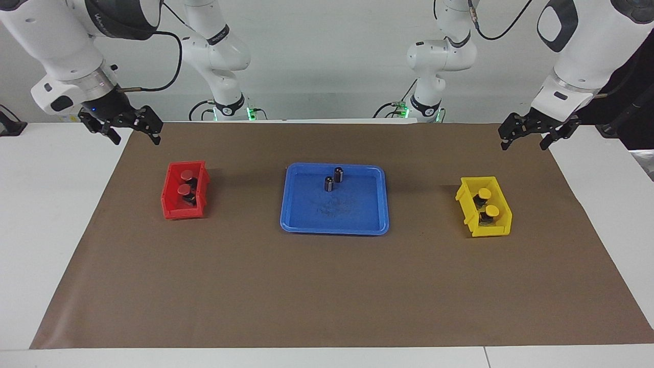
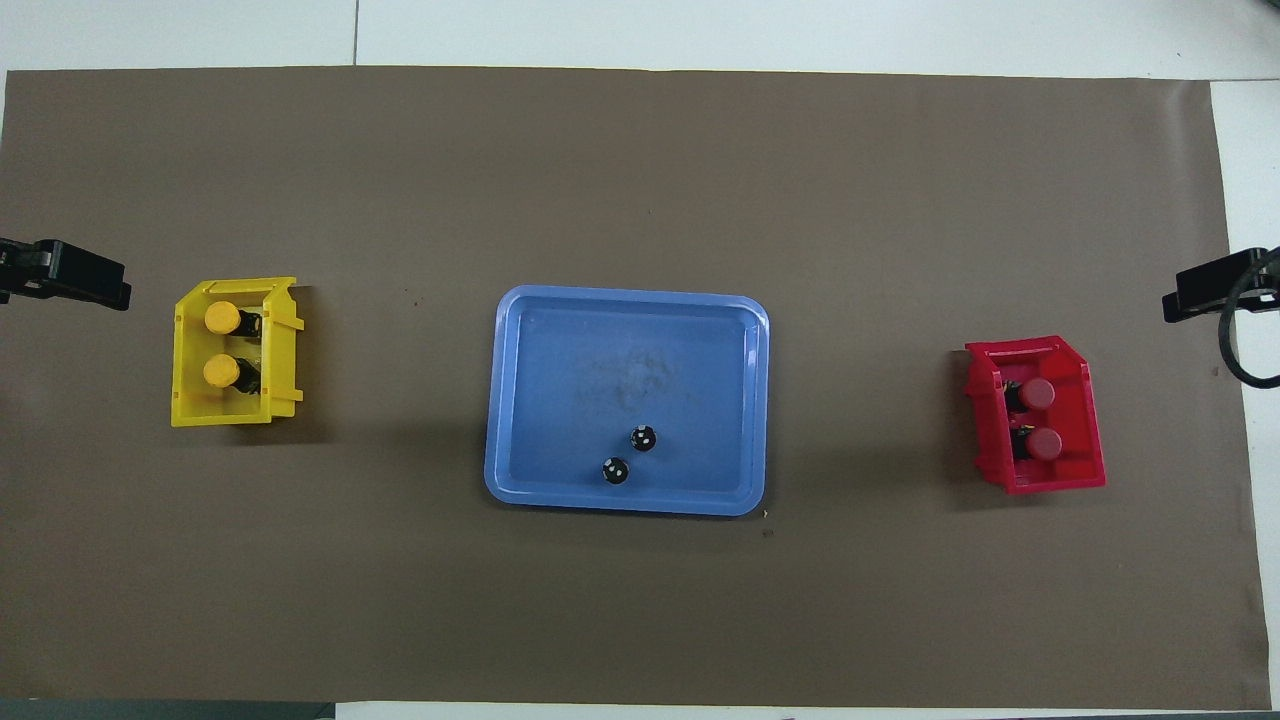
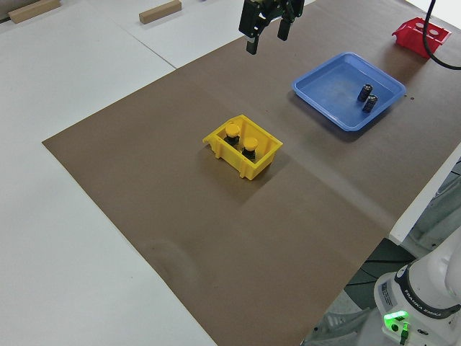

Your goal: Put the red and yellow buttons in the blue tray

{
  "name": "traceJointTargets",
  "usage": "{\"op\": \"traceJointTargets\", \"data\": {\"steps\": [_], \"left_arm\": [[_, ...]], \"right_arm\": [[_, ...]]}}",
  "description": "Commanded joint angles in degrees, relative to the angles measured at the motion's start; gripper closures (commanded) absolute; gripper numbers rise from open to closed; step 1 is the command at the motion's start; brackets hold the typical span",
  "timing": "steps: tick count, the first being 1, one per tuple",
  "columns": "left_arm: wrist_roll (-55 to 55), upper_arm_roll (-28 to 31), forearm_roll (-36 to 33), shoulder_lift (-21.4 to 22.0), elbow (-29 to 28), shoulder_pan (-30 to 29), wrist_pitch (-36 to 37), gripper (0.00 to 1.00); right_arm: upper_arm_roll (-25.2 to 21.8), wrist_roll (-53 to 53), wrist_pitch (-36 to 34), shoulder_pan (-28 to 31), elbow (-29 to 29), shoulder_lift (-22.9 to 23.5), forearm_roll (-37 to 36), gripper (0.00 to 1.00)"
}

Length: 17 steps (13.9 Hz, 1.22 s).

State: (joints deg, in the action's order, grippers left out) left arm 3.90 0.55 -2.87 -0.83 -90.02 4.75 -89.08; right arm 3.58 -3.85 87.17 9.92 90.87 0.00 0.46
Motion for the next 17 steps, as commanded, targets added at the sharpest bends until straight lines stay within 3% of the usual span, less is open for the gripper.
{"op": "traceJointTargets", "data": {"steps": [1, 12, 13, 15, 17], "left_arm": [[-0.2, 0.0, 0.6, 1.7, -2.1, -0.4, -0.9, 0.0], [-0.2, 0.0, 0.6, 1.6, -2.1, -0.4, -0.9, 0.0], [-0.1, 0.0, 0.6, 1.6, -2.1, -0.4, -0.9, 0.0], [-0.2, 0.0, 0.6, 1.6, -2.1, -0.4, -0.9, 0.0], [-0.2, 0.0, 0.6, 1.6, -2.1, -0.4, -0.9, 0.0]], "right_arm": [[0.5, 1.0, 0.2, 0.1, -0.9, 0.5, -0.7, 0.0], [0.6, -2.4, 2.1, -0.3, 0.1, 0.4, 0.2, 0.0], [0.5, -2.4, 4.5, -0.3, 2.5, 0.0, 0.2, 0.0], [0.6, -2.3, 14.0, -0.6, 12.9, -3.8, 0.3, 0.0], [0.5, -2.5, 19.4, -1.9, 18.7, -3.2, 0.7, 0.0]]}}
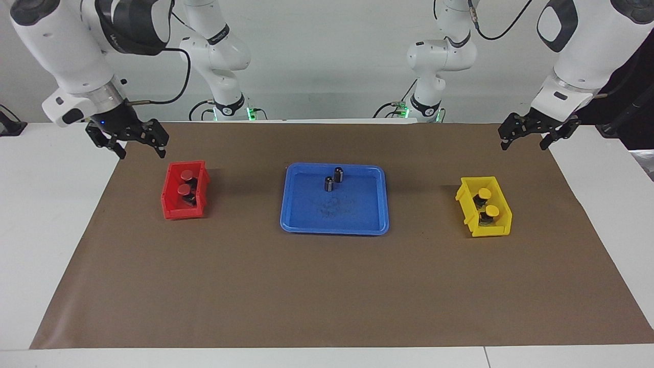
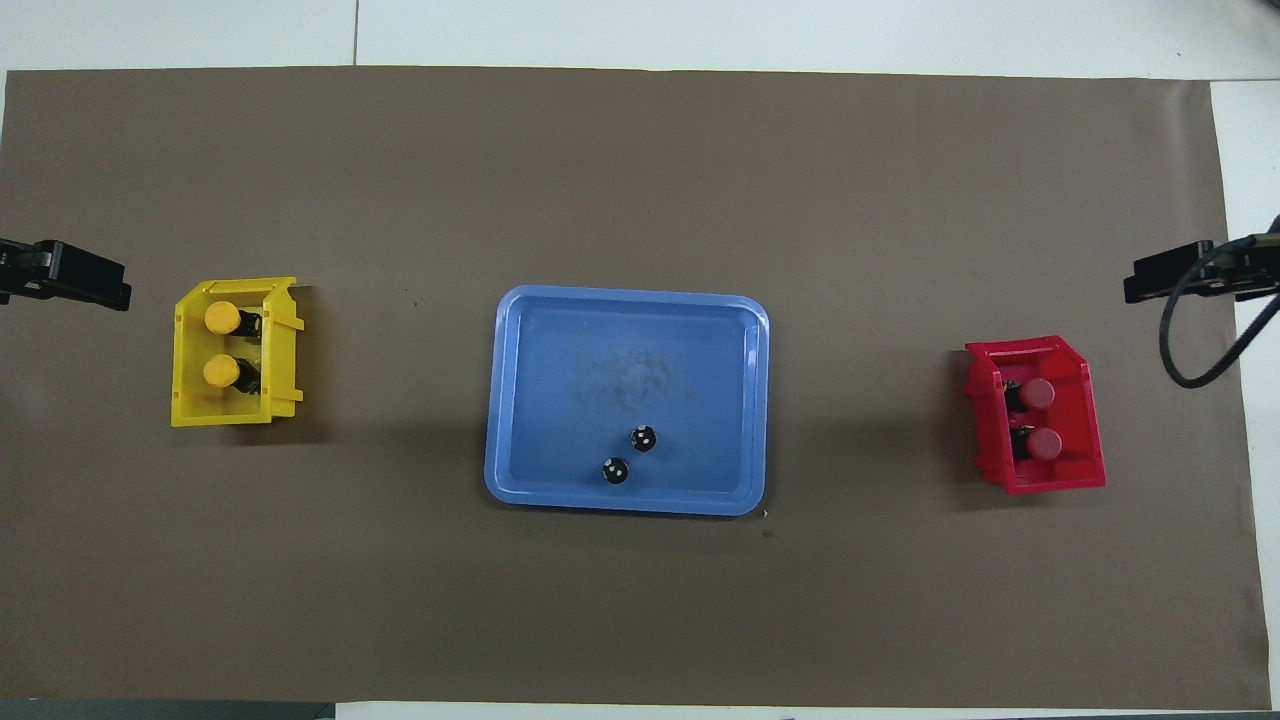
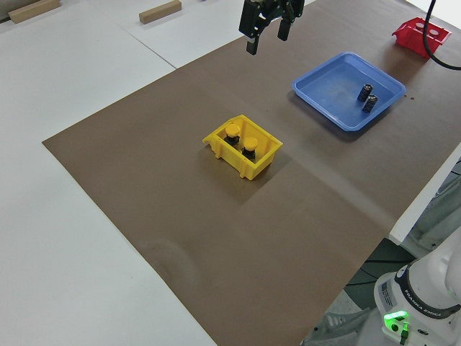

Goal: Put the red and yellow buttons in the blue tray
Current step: 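Reach the right gripper into the red holder and grasp a red button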

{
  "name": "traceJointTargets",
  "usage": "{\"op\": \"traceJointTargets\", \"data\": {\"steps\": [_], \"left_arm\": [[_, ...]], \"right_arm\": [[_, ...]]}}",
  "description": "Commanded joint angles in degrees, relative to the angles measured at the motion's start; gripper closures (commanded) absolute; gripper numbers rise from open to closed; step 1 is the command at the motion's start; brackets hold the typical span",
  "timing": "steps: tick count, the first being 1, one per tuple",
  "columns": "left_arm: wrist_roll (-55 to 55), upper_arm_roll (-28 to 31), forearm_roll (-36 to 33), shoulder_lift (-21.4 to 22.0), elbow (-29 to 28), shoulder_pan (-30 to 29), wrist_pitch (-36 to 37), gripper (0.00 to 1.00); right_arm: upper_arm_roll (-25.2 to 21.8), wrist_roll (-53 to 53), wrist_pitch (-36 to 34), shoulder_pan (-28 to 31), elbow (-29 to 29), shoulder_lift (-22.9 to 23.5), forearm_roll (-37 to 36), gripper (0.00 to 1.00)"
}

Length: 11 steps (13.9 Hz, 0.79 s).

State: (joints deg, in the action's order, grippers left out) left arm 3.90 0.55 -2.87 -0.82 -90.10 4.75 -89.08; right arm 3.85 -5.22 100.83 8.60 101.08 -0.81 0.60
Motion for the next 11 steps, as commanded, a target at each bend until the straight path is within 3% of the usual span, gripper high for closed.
{"op": "traceJointTargets", "data": {"steps": [1, 7, 11], "left_arm": [[-0.2, 0.0, 0.6, 1.6, -2.0, -0.4, -0.9, 0.0], [-0.2, 0.0, 0.6, 1.7, -2.0, -0.4, -0.9, 0.0], [-0.1, 0.0, 0.6, 1.7, -2.0, -0.4, -0.9, 0.0]], "right_arm": [[0.2, -1.3, 8.7, -0.7, 10.4, -1.0, 1.1, 0.03], [0.2, -5.0, 21.9, 0.1, 22.0, -0.8, 1.2, 0.28], [0.1, -4.9, 28.5, 0.5, 27.2, -0.1, 1.2, 0.31]]}}
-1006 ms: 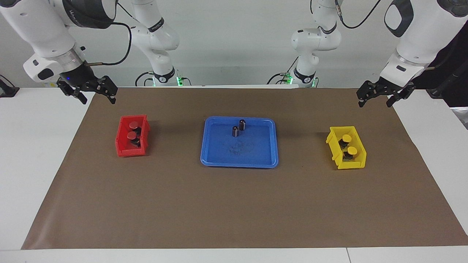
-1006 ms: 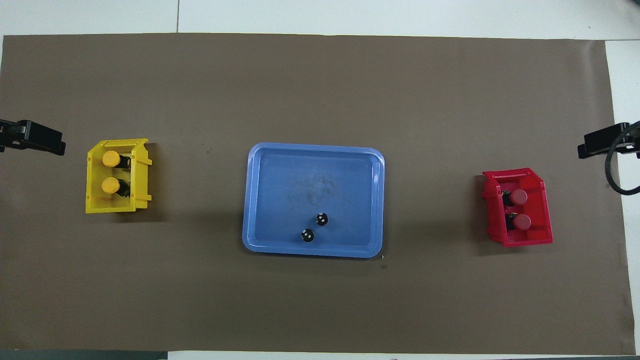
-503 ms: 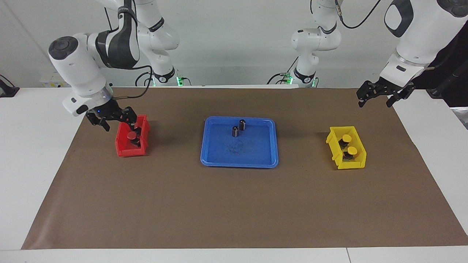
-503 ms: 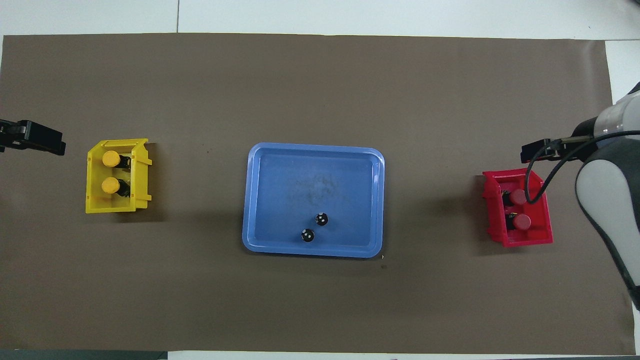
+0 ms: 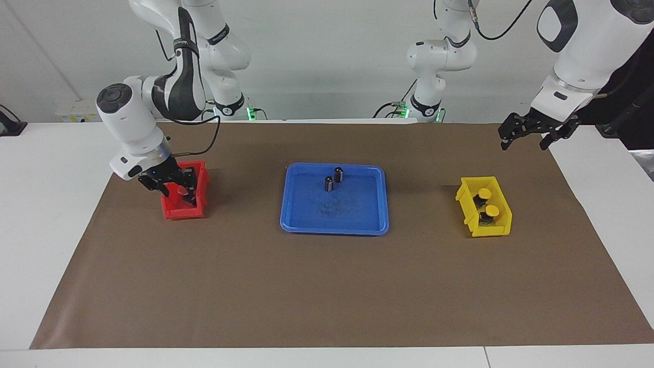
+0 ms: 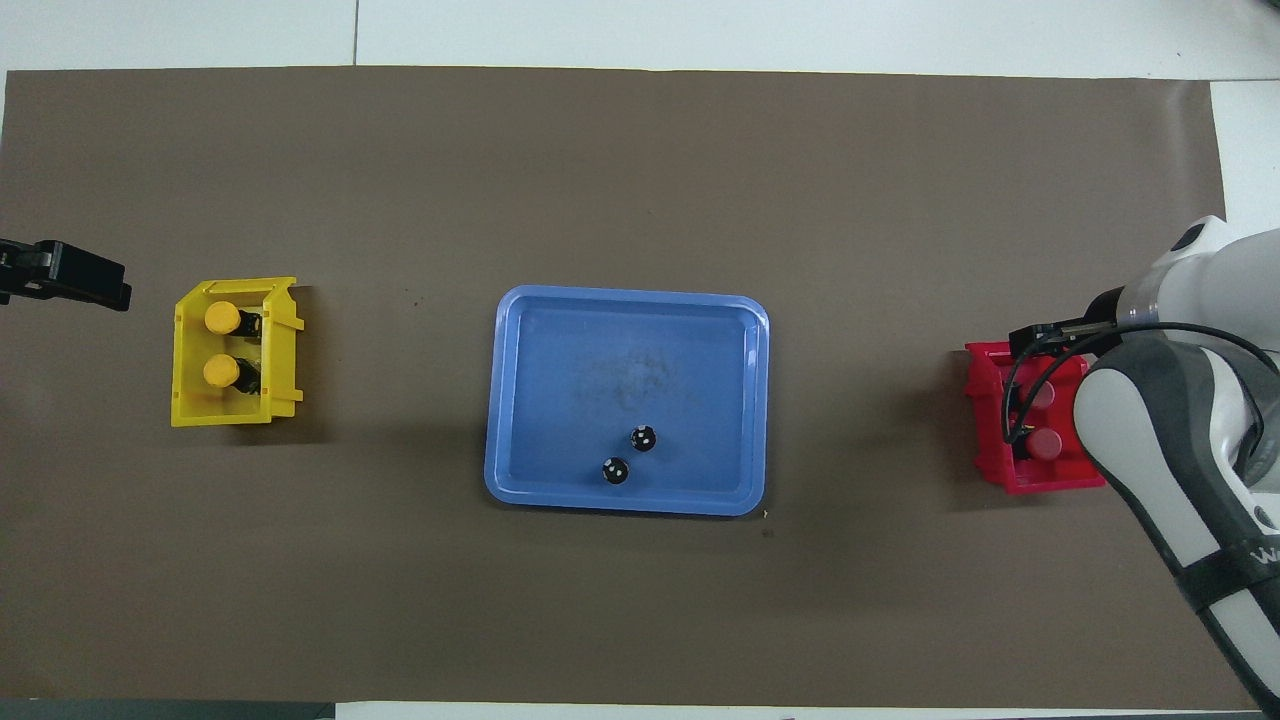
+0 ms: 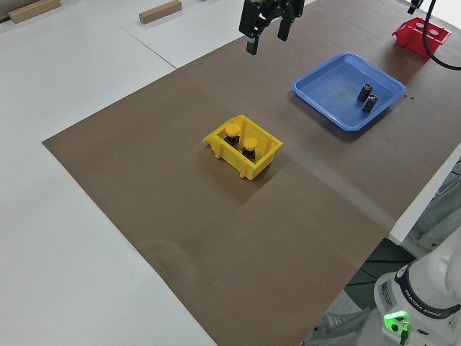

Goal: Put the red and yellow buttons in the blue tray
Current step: 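Reach the right gripper into the red holder and grasp a red button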

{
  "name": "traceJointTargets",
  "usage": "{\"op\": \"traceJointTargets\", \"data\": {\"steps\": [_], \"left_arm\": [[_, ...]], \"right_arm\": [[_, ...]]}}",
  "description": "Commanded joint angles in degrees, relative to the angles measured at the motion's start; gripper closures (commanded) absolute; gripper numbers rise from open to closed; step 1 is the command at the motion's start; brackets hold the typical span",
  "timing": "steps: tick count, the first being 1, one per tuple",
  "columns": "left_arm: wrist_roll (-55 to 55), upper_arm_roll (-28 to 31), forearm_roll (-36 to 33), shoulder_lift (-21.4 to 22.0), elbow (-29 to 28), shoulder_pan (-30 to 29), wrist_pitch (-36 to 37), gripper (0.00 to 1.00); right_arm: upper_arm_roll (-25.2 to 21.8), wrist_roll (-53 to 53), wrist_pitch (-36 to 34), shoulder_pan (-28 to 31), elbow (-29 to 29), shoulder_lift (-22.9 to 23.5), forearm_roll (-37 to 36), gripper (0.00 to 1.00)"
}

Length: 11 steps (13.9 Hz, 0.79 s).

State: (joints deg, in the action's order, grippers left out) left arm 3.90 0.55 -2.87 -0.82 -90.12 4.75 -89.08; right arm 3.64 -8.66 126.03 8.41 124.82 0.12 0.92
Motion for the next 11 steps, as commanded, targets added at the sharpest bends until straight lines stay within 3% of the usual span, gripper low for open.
{"op": "traceJointTargets", "data": {"steps": [1, 11], "left_arm": [[-0.1, 0.0, 0.6, 1.6, -2.0, -0.4, -0.9, 0.0], [-0.4, 0.1, 0.6, 1.7, -2.0, -0.5, 0.7, 0.0]], "right_arm": [[0.3, -1.4, 3.5, 0.6, 4.0, -1.3, 1.0, 0.31], [0.3, -1.9, 3.9, 1.8, 8.0, -2.9, 0.9, 0.34]]}}
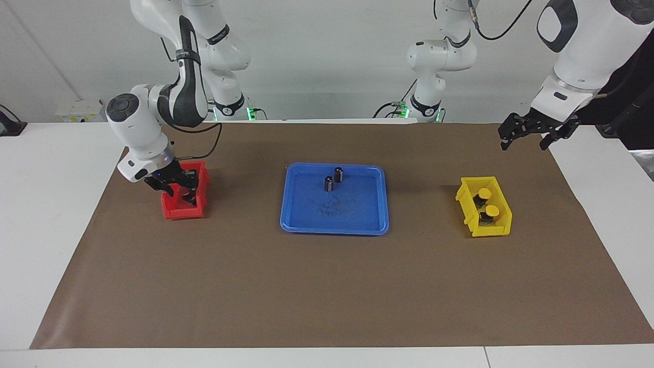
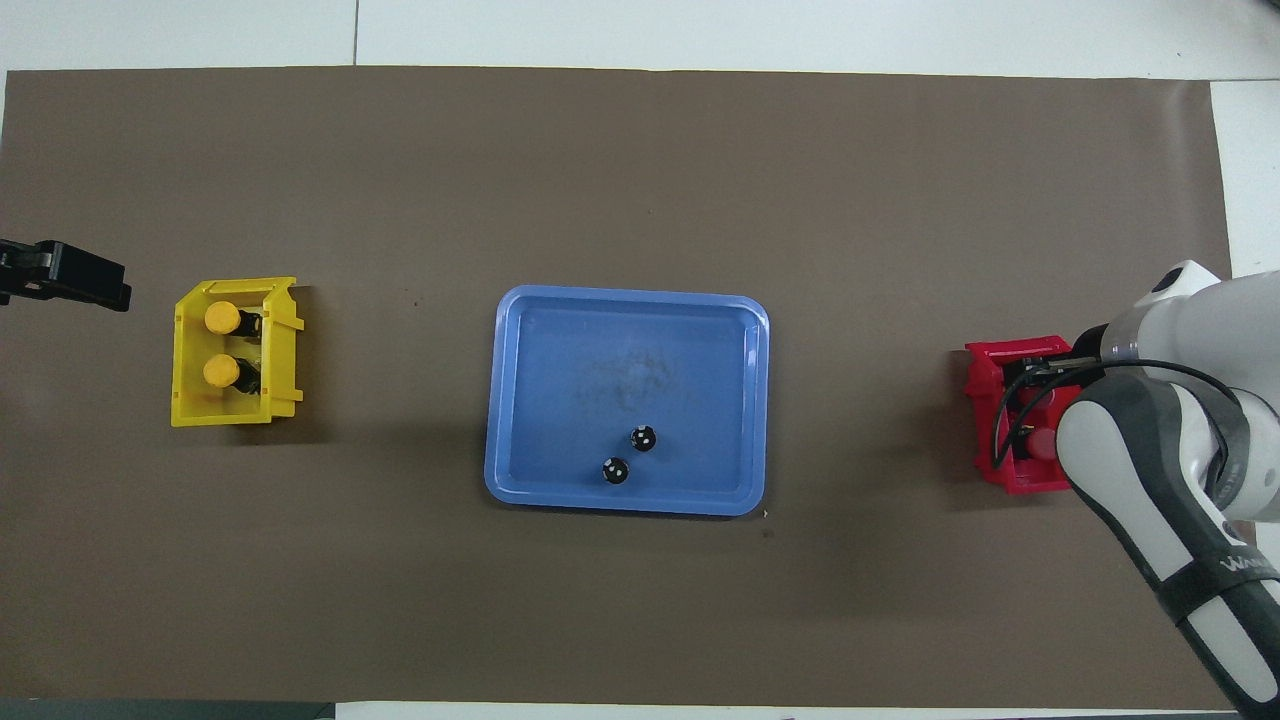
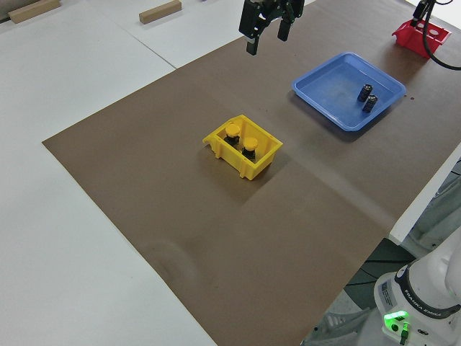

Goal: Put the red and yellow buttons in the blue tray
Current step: 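Reach the right gripper into the red holder and grasp a red button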

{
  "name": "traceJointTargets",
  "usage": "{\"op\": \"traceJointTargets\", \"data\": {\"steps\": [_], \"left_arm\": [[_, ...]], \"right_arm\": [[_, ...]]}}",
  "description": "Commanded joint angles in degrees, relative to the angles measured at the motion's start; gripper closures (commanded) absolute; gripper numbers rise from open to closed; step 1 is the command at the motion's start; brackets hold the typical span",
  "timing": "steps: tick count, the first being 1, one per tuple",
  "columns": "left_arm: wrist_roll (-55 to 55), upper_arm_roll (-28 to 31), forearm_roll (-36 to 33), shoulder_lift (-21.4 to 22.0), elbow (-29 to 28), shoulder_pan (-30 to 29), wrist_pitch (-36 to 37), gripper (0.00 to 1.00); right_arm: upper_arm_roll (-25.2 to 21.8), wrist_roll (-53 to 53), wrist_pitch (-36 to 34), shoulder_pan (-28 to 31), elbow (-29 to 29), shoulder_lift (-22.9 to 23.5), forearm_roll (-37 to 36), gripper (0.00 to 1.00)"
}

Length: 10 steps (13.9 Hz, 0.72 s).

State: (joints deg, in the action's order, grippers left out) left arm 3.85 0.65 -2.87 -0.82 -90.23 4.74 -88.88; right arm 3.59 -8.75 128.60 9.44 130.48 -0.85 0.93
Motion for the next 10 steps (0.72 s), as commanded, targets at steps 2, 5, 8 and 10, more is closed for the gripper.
{"op": "traceJointTargets", "data": {"steps": [2, 5, 8, 10], "left_arm": [[-0.5, 0.0, 0.5, 1.7, -2.0, -0.5, -0.1, 0.0], [-0.5, 0.0, 0.3, 1.7, -2.0, -0.4, -0.4, 0.0], [-0.4, -0.1, 0.2, 1.6, -2.0, -0.3, -0.6, 0.0], [0.1, 0.0, 0.1, 1.7, -2.1, -0.5, -0.5, 0.03]], "right_arm": [[0.3, -1.9, 1.4, 0.8, 2.4, -2.0, 1.0, 0.35], [0.3, -2.8, 1.8, 0.8, 3.0, -2.2, 1.0, 0.35], [0.3, -2.9, 4.2, 0.8, 4.7, -2.5, 1.0, 0.35], [0.3, -3.1, 4.7, 0.8, 5.1, -2.8, 1.0, 0.35]]}}
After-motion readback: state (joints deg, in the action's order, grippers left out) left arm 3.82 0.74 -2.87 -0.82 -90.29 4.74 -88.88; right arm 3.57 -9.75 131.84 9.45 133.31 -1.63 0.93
